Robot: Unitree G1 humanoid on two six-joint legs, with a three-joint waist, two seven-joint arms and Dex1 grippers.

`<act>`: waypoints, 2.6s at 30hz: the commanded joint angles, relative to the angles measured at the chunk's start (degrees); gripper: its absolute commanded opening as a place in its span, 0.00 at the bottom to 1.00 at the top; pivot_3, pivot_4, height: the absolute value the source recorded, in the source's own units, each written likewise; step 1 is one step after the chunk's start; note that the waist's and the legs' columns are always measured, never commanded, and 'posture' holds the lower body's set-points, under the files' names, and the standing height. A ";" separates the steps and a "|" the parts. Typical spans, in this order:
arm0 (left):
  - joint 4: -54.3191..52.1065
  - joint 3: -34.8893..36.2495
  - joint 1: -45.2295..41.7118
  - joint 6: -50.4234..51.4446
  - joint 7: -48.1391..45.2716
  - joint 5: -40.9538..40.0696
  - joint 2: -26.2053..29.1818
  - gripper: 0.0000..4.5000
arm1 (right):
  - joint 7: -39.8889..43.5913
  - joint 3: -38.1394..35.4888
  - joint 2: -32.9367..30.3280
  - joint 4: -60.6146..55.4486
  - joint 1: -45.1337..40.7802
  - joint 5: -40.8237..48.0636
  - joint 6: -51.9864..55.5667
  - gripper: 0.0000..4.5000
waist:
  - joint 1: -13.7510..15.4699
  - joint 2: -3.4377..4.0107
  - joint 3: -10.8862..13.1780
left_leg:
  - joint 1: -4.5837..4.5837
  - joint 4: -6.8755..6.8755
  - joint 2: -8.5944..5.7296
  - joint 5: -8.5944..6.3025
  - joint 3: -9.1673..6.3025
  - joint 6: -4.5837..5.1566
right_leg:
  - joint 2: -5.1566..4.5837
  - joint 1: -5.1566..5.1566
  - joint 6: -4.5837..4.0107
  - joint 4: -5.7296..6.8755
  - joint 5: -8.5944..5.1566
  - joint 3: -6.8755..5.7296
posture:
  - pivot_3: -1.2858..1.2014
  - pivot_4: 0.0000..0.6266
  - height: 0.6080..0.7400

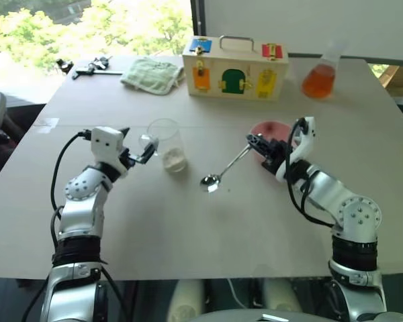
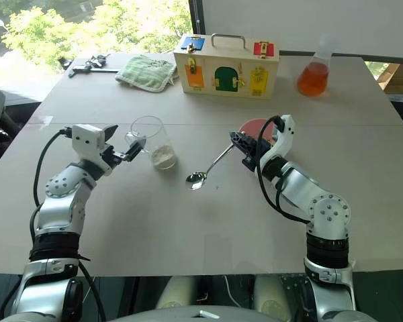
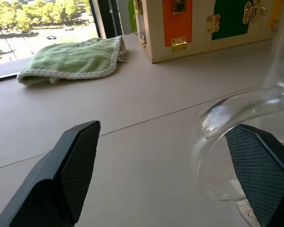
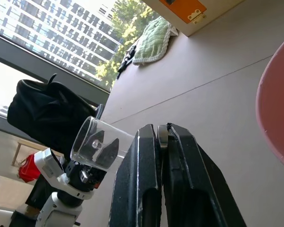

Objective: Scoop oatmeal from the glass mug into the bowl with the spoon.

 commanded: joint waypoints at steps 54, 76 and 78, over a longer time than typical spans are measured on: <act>3.82 -16.11 -23.16 8.05 -8.55 11.25 -0.61 0.01 | 37.37 17.87 -2.23 10.52 -27.13 -47.93 -8.43 0.00 | -0.05 -0.07 0.12 | -0.81 0.20 -0.21 0.13 0.33 -0.21 | 0.10 -0.74 0.04 0.08 0.02 -0.07 | 0.52 0.24 1.00; 9.33 -14.47 -20.49 -7.87 -2.78 13.47 -3.19 0.01 | 10.61 -13.30 11.70 20.27 -30.36 -30.40 15.79 0.00 | -0.25 -0.06 0.11 | -0.80 0.23 -0.20 0.19 0.30 -0.30 | 0.11 -0.72 0.03 0.18 0.03 -0.12 | 0.52 0.24 1.00; 9.47 -14.33 -20.16 -8.00 -2.41 13.37 -3.48 0.01 | 11.37 -12.04 10.21 19.91 -30.52 -32.21 14.13 0.00 | -0.27 -0.06 0.11 | -0.80 0.23 -0.20 0.19 0.29 -0.30 | 0.11 -0.72 0.03 0.19 0.03 -0.12 | 0.52 0.24 1.00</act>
